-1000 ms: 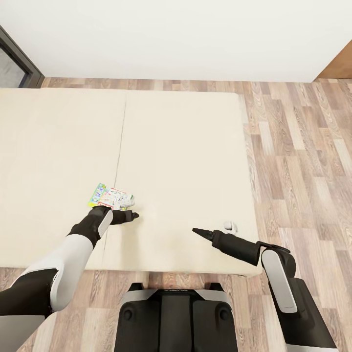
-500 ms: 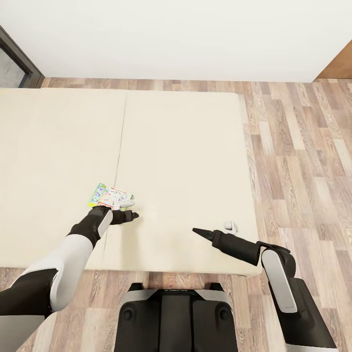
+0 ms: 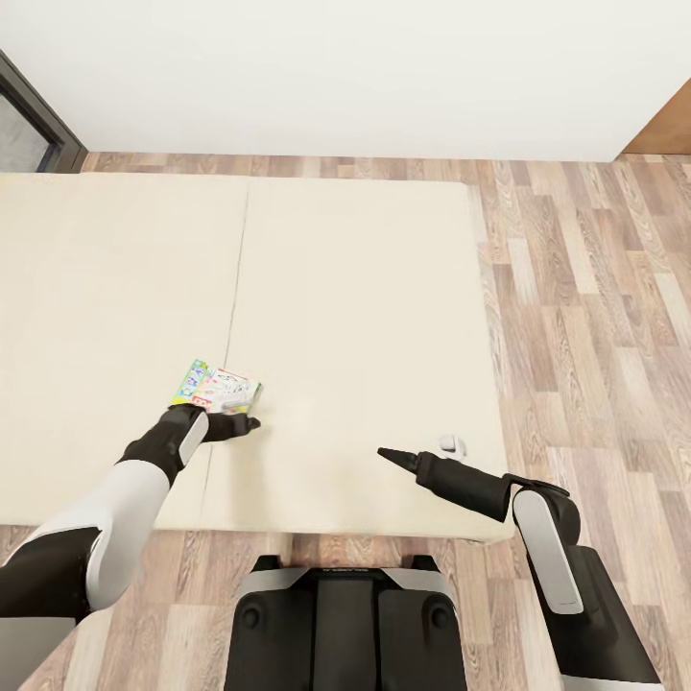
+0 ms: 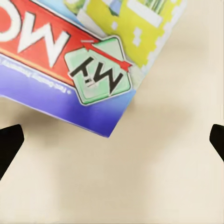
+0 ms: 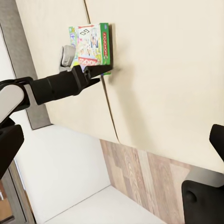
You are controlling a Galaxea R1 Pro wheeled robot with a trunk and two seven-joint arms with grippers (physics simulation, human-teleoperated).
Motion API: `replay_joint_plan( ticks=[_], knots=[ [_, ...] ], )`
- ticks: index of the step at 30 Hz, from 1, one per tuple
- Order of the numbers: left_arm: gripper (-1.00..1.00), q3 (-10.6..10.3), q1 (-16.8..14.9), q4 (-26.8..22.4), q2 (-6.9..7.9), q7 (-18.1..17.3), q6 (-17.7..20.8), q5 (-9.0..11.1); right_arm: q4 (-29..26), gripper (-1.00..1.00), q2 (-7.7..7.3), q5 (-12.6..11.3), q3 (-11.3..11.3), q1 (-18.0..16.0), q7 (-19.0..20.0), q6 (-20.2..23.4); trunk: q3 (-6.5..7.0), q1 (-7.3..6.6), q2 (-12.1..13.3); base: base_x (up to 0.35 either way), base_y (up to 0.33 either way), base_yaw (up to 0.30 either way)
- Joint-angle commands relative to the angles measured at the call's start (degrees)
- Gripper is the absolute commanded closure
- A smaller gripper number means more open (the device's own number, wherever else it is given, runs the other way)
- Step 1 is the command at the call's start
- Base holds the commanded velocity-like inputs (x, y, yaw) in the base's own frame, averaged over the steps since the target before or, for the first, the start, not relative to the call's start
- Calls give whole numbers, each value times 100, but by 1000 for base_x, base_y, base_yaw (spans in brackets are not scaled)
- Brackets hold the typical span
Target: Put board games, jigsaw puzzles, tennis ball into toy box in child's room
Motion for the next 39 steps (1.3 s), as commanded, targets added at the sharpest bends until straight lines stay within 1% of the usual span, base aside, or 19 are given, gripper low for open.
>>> replay_joint_plan(
  ticks=[1, 7, 16, 22, 26, 29, 33, 39],
  knots=[
    [-100, 30, -1, -6, 7, -13, 43, 17, 0, -100, 4, 47, -10, -2, 54, 26, -6, 3, -9, 0, 0, 0],
    [-100, 29, -1, -9, 39, -11, 62, 13, 73, -100, 9, 47, -4, -5, 52, 20, 7, 3, -9, 0, 0, 0],
    [-100, 31, -6, -15, 68, 0, 67, 4, 159, -100, 14, 55, 10, -6, 52, 18, 76, 3, -9, 0, 0, 0],
    [-100, 36, -9, -86, 179, -4, 66, 3, 257, -100, 18, 139, 9, -6, 52, -16, 130, 3, -9, 0, 0, 0],
    [-100, 32, -10, -239, 230, -4, 74, 3, 332, -100, 15, 200, 22, -8, 56, -227, 166, 3, -9, 0, 0, 0],
    [-100, 32, -10, -353, 263, -4, 81, 3, 387, -100, 16, 213, 32, -8, 58, -322, 194, 3, -9, 0, 0, 0],
    [-100, 31, -10, -535, 347, -5, 155, 4, 461, -100, 24, 229, 40, -9, 60, -396, 231, 3, -9, 0, 0, 0],
    [-100, 37, -10, -617, 429, -5, 207, 10, 482, -100, 28, 231, 42, -9, 60, -422, 286, 3, -9, 0, 0, 0]
  ],
)
